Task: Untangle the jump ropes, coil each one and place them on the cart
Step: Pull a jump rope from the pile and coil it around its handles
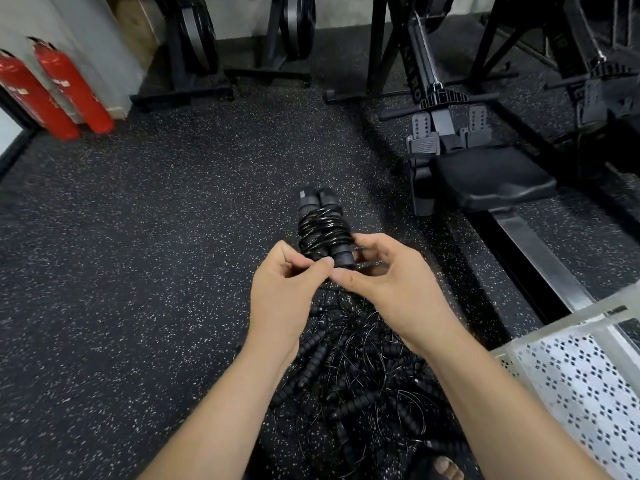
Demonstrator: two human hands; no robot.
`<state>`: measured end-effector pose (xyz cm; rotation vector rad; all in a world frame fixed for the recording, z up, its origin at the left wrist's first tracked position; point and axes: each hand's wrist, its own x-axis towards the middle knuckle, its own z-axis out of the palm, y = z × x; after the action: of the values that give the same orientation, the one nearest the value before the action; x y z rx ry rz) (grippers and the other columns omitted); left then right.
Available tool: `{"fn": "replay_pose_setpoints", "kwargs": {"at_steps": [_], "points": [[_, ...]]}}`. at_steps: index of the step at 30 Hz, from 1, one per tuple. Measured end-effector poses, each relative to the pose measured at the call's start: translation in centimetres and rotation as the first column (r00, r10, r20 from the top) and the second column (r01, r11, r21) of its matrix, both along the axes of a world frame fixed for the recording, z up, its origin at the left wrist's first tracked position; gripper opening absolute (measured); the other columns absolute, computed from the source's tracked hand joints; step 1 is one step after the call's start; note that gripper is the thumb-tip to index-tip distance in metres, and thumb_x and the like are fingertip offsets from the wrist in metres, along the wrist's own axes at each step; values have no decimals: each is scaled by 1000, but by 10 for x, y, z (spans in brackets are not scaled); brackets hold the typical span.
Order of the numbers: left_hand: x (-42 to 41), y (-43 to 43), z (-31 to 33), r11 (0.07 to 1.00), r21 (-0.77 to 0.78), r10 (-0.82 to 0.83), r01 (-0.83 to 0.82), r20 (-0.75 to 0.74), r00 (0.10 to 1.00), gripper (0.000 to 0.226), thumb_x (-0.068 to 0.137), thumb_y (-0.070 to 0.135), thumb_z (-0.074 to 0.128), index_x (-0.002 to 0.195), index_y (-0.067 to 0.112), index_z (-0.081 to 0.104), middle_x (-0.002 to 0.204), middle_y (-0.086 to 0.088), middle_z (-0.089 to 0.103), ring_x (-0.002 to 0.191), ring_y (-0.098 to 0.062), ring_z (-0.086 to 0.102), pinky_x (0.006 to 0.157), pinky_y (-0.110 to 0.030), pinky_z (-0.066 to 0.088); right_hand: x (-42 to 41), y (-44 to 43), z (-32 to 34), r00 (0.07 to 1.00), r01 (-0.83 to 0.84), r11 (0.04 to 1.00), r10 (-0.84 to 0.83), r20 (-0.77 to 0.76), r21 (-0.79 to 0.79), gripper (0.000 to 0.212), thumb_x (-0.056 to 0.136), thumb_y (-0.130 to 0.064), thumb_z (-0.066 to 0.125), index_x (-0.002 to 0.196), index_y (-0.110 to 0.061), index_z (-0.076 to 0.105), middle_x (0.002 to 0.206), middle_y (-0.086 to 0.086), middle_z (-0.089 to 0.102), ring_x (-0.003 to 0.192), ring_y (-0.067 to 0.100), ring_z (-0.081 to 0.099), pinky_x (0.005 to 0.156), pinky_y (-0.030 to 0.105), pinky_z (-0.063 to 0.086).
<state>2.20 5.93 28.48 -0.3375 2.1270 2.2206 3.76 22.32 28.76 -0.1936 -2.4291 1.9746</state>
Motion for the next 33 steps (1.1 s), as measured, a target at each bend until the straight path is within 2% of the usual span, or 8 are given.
{"fn": "replay_pose_setpoints", "kwargs": {"at_steps": [2,5,9,14,18,22,28,33], "points": [[2,2,3,1000,-6,14,-14,1,1000,31,86,15,88,77,14,59,76,-2,64,75,-14,57,77,-39,49,0,1,2,1000,-14,1000,14,-17,11,50,84,-24,95,126,-37,72,109,-9,78,92,6,78,91,36,63],[3,1,12,997,-72,-20,21,14,1000,35,85,20,90,96,10,59,73,7,71,72,-10,63,79,-36,52,-4,4,1,1000,4,997,-2,-20,74,54,83,-30,94,131,-38,70,112,-5,77,96,14,78,94,50,63],[-4,-15,23,940,-287,-160,184,106,981,96,79,38,95,151,55,33,93,17,81,101,-3,74,93,-35,51,-3,8,0,1000,-9,997,8,7,75,53,80,-30,93,127,-41,71,108,-4,76,92,21,77,94,54,62],[-11,-30,26,842,-428,-303,327,127,945,110,66,62,91,140,84,12,143,24,63,130,-4,63,118,-48,44,-1,8,7,995,-87,987,81,55,132,58,85,-24,93,135,-37,67,108,-11,73,93,9,73,94,38,61],[-11,-38,24,871,-350,-357,344,29,934,140,62,37,101,149,83,1,170,18,34,146,-11,52,123,-54,40,1,4,11,987,-152,981,145,64,122,56,84,-21,92,131,-40,69,107,-13,75,95,13,75,96,47,61],[-15,-43,21,856,-385,-357,344,40,933,126,60,37,100,148,76,19,152,23,52,125,-17,69,115,-51,49,4,4,13,987,-157,982,151,63,105,55,85,-21,92,133,-38,70,106,-15,75,94,9,75,97,43,61],[-22,-47,9,927,-294,-236,234,28,971,102,57,38,98,137,61,39,126,14,71,115,-14,73,106,-49,57,5,-1,14,990,-141,981,140,14,135,59,87,-29,91,141,-35,68,113,-17,78,105,3,74,102,34,59],[-24,-44,7,954,-274,-138,124,-34,990,94,59,39,98,133,53,42,124,10,72,113,-13,72,102,-49,60,9,-7,15,996,73,985,-65,-55,159,41,81,-33,96,110,-32,67,100,-14,77,94,2,73,88,26,60]]}}
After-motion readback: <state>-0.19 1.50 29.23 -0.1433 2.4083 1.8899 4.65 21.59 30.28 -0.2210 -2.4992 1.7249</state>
